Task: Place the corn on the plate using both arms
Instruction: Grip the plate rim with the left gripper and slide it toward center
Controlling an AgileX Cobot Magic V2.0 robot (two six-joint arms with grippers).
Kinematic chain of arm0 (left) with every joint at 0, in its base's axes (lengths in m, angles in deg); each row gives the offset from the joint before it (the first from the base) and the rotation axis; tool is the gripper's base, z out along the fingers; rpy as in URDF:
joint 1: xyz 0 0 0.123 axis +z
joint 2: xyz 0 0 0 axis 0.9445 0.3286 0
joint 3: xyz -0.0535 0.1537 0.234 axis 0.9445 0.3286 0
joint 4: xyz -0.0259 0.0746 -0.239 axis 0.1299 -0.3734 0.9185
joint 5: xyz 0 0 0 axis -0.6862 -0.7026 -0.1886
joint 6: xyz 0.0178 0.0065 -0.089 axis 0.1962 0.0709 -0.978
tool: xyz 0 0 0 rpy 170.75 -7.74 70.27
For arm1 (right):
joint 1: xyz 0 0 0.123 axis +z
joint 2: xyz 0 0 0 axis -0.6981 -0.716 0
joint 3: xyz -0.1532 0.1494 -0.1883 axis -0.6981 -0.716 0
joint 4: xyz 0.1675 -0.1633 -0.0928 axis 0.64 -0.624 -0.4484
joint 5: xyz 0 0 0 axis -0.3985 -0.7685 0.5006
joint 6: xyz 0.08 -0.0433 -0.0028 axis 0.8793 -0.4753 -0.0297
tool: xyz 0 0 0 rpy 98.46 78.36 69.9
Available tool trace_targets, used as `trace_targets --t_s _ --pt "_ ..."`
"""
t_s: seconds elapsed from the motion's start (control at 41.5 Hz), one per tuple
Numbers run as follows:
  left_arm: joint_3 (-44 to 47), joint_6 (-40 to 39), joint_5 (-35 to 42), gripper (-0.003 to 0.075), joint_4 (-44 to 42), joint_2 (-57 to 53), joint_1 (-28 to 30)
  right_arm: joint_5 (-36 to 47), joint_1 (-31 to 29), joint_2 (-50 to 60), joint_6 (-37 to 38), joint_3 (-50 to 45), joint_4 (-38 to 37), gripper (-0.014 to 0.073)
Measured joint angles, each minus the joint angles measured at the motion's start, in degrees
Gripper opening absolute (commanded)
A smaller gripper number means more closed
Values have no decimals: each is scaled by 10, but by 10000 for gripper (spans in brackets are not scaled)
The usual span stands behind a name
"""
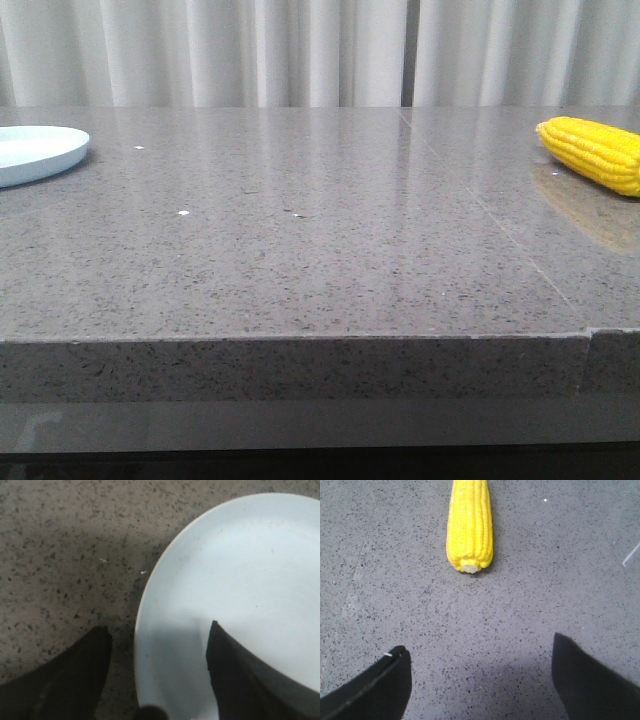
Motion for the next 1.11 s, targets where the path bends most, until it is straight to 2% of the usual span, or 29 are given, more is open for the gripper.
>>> trace_targets --t_s 0.313,0.771,0.939,1.108 --pt "-4 1 -5 -19 -12 7 0 0 0 0 0 0 0 601" --pt "-6 1 -21 -20 6 -27 -16 0 0 0 0 0 0 601" --pt "-22 2 -52 -20 12 -58 -66 0 0 0 0 0 0 601" --pt "-41 3 -79 -20 34 -65 -140 0 0 0 0 0 0 601"
